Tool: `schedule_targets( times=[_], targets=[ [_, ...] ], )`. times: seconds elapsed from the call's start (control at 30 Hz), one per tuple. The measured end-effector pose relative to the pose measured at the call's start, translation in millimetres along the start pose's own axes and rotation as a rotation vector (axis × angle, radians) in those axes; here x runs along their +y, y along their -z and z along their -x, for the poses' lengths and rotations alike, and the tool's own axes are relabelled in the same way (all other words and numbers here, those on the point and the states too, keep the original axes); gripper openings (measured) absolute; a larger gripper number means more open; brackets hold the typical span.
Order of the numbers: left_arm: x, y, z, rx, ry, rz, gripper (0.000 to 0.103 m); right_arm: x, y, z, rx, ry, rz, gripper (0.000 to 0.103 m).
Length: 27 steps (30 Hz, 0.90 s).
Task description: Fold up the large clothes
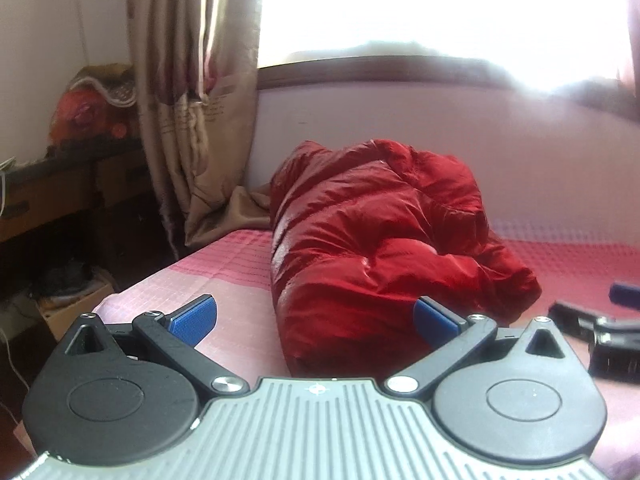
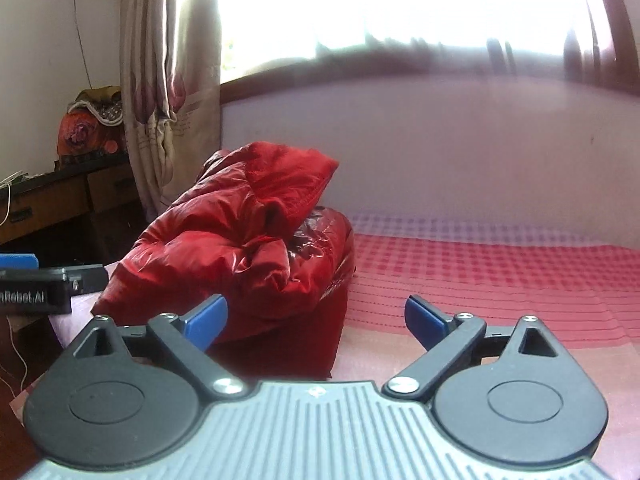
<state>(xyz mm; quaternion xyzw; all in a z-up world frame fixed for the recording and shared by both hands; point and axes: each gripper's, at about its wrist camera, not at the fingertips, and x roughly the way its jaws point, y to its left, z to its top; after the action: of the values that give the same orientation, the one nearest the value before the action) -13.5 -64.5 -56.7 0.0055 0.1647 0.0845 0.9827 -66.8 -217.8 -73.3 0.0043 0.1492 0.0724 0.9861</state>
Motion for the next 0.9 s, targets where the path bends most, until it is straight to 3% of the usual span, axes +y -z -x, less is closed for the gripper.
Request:
schedule_targets(
  times=[0.47,0.9],
  targets=[
    [-5,-5,15,0.019,0.041,-0.016,0.103,27,-3,13,0.022,0.111,0.08,0.103],
    [-4,3,11,0.1,0.047,0.028,0.103,28,7,12,0.081,0.114,0.096,0.103]
  ],
)
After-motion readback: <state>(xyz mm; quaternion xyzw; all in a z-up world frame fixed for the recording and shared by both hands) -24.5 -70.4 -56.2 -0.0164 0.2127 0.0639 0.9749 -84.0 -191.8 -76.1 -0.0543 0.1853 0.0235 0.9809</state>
